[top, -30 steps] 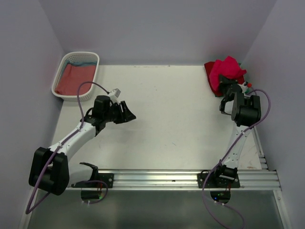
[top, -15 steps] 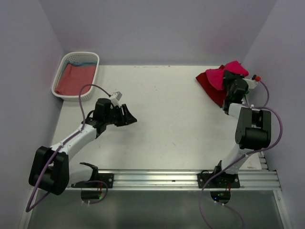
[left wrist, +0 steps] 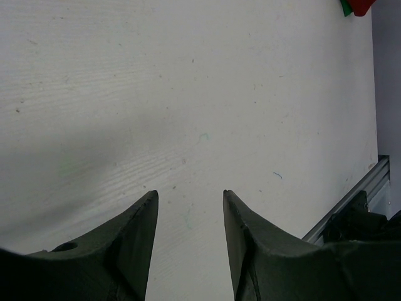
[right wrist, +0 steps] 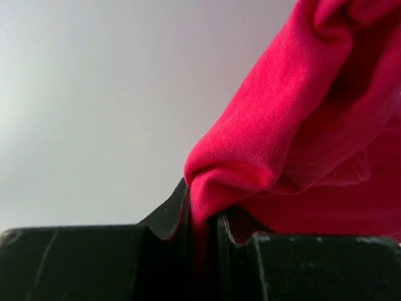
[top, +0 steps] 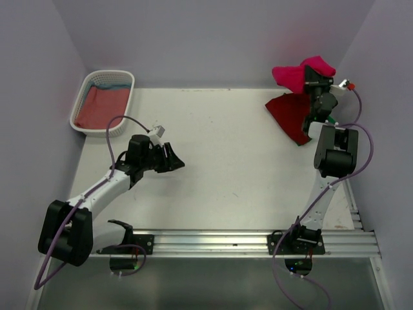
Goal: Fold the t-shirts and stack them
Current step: Put the neatly folded tshirt into the corner of the board with the right arm
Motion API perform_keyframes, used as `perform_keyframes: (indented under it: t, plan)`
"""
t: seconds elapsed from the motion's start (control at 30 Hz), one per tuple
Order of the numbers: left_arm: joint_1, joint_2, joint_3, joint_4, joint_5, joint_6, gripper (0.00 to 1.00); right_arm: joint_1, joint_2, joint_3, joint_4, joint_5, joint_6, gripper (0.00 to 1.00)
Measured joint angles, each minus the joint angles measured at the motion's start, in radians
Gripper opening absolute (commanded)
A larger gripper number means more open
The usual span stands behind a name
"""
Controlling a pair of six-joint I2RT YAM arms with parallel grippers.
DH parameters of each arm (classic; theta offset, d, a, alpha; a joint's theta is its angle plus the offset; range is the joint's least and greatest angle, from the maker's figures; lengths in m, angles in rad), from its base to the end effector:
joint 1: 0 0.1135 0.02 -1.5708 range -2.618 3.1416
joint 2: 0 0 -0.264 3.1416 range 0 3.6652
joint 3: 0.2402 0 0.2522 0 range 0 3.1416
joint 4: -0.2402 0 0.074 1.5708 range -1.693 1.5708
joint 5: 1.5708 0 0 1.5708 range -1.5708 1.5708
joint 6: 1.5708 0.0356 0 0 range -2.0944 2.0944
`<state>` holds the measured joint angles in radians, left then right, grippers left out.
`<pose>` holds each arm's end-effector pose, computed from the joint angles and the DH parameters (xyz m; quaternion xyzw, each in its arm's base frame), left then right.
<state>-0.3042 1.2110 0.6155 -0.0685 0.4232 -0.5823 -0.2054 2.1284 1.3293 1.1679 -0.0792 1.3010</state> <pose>0.2316 -0.0880 0.2073 -0.0307 0.8832 -0.3542 0.3059 0.4662 -0.0943 0.2433 0.3626 0.4345 0.4483 0.6919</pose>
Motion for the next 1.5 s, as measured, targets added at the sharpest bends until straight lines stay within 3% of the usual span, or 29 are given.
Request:
perform_keyframes:
  t: [0.2, 0.33, 0.5, 0.63, 0.87, 1.23, 1.27, 1.33, 1.37, 1.4, 1.5]
  plan:
    - [0.000, 0.000, -0.016, 0.002, -0.001, 0.000, 0.48, -0.003, 0.026, 0.031, 0.060, -0.050, 0.006, 0.00]
    - [0.000, 0.000, -0.023, 0.001, 0.000, 0.000, 0.48, -0.003, -0.032, -0.159, 0.032, -0.047, -0.036, 0.00]
    - [0.000, 0.000, -0.025, 0.002, 0.000, 0.000, 0.47, -0.003, -0.131, -0.387, -0.240, -0.009, -0.093, 0.00]
    - [0.000, 0.000, -0.034, 0.029, 0.002, 0.000, 0.46, -0.003, -0.263, -0.457, -0.433, 0.064, -0.151, 0.00]
    - [0.000, -0.002, -0.057, 0.043, 0.011, -0.001, 0.45, -0.003, -0.427, -0.384, -0.661, 0.177, -0.282, 0.00]
    - [0.000, -0.055, -0.058, 0.043, 0.011, -0.001, 0.44, -0.003, -0.443, -0.205, -0.987, 0.310, -0.423, 0.00]
    - [0.000, -0.058, -0.059, 0.044, 0.011, -0.001, 0.44, -0.003, -0.443, -0.204, -0.999, 0.317, -0.432, 0.09]
    - [0.000, -0.066, -0.060, 0.043, 0.011, -0.001, 0.45, -0.003, -0.443, -0.204, -1.029, 0.332, -0.454, 0.43]
    - [0.000, -0.070, -0.061, 0.043, 0.011, -0.001, 0.45, -0.003, -0.443, -0.202, -1.053, 0.343, -0.461, 0.86]
    - [0.000, -0.074, -0.063, 0.043, 0.011, -0.001, 0.45, -0.003, -0.443, -0.198, -1.074, 0.353, -0.470, 0.99]
    - [0.000, -0.086, -0.064, 0.032, 0.011, -0.001, 0.45, 0.007, -0.443, -0.154, -1.184, 0.410, -0.521, 0.99]
